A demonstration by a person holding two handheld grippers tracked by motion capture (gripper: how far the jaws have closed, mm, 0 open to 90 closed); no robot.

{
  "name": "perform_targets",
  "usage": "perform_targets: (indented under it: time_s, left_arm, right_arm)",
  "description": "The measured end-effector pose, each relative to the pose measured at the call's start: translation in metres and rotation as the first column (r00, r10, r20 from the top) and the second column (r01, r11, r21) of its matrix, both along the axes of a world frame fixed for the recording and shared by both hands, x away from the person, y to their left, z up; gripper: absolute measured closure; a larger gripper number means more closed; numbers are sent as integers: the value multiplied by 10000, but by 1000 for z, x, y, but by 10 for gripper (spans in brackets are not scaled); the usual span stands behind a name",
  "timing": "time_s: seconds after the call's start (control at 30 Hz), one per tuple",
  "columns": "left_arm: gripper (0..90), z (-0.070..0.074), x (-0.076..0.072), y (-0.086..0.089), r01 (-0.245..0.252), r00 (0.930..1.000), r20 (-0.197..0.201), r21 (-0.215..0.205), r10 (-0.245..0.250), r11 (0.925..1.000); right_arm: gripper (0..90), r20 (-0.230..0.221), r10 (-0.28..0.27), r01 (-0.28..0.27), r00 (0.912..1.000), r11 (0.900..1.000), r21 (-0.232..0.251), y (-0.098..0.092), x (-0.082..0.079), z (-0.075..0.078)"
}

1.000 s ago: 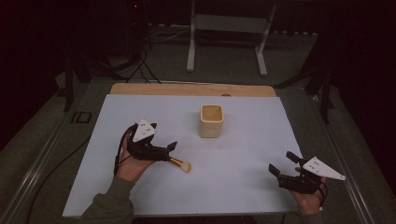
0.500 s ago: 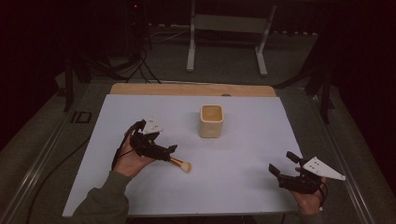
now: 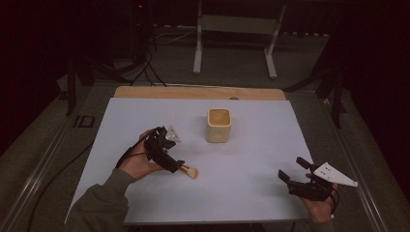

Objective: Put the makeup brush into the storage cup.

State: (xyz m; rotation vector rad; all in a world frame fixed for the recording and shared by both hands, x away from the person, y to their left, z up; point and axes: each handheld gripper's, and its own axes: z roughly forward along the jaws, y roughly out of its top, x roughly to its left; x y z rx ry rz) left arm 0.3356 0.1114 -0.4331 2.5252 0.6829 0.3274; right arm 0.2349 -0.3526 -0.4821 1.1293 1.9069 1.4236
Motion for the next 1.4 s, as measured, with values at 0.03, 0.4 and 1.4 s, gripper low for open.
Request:
perform_targets:
  time_s: [0.03, 0.4, 1.4]
  left_arm:
    - [65, 0, 1, 0, 56, 10000, -70, 113, -55, 9999]
    - [94, -8, 12, 8, 229, 9981, -591, 562, -196, 9982]
    - [112, -52, 22, -19, 1608, 9776, -1688, 2113, -1260, 9641]
  right_arm:
    - [96, -6, 8, -8, 10000, 10000, 9, 0, 0, 0]
    - [96, -9, 19, -19, 10000, 10000, 10, 0, 0, 0]
    - [96, -41, 16, -16, 10000, 10000, 27, -1, 0, 0]
